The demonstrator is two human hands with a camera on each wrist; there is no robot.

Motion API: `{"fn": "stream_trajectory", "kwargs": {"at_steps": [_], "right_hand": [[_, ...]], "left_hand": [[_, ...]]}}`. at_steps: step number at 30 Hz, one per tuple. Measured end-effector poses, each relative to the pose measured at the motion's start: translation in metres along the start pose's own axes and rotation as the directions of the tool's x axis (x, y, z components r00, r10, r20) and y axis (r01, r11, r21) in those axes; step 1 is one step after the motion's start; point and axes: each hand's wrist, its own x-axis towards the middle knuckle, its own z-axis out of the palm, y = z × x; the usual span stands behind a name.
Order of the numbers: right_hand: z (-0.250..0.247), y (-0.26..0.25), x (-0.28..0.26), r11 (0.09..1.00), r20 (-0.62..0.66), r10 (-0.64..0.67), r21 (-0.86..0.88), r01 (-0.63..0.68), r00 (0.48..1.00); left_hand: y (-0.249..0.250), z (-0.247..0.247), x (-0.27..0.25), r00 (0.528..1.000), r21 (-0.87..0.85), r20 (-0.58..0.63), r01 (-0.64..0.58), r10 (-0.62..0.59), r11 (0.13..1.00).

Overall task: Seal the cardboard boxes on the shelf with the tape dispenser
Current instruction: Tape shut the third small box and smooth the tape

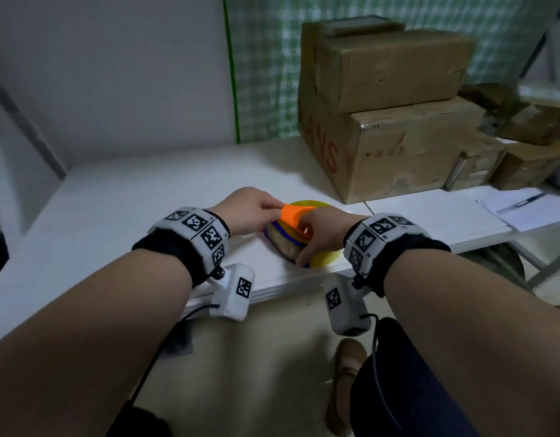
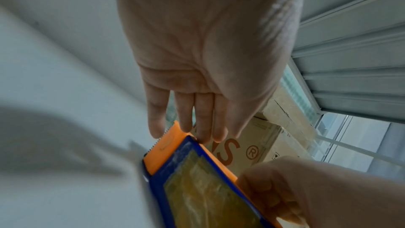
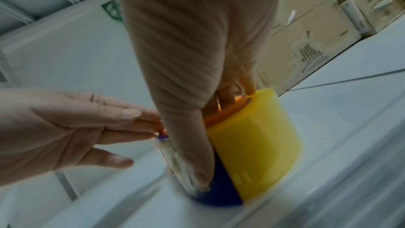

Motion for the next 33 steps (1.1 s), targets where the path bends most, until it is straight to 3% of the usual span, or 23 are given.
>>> {"fn": "stream_trajectory", "kwargs": {"at_steps": [3, 7, 12, 15, 20, 24, 28, 33], "right_hand": [[0.002, -0.008, 0.000, 0.994, -0.031, 0.006, -0.112, -0.010, 0.999], [-0.004, -0.021, 0.002, 1.000, -0.220, -0.027, -0.010, 0.025, 0.975], [-0.020, -0.034, 0.030, 0.998, -0.299, -0.012, 0.054, 0.030, 0.954], [-0.029, -0.039, 0.057, 0.992, -0.368, -0.004, 0.113, 0.049, 0.930], [-0.036, -0.042, 0.125, 0.990, -0.399, 0.090, 0.137, -0.038, 0.913], [-0.043, -0.045, 0.168, 0.996, -0.462, 0.043, 0.095, 0.001, 0.886], [-0.047, -0.048, 0.212, 0.996, -0.530, 0.001, 0.077, 0.047, 0.848], [-0.051, -0.054, 0.254, 0.994, -0.536, -0.032, 0.071, 0.083, 0.843]], "left_hand": [[-0.008, -0.001, -0.002, 1.000, -0.020, -0.030, -0.002, 0.002, 1.000], [-0.022, -0.010, 0.000, 0.992, -0.093, -0.122, 0.001, -0.013, 0.996], [-0.040, -0.035, 0.009, 0.981, -0.074, -0.179, 0.061, -0.074, 0.995], [-0.059, -0.050, 0.026, 0.974, 0.016, -0.139, 0.181, -0.177, 0.983], [-0.092, -0.067, 0.066, 0.943, 0.200, -0.029, 0.329, -0.330, 0.923], [-0.119, -0.077, 0.102, 0.931, 0.223, 0.000, 0.356, -0.366, 0.907], [-0.143, -0.080, 0.132, 0.915, 0.404, 0.054, 0.346, -0.400, 0.846], [-0.159, -0.090, 0.156, 0.905, 0.455, 0.042, 0.361, -0.424, 0.814]]}}
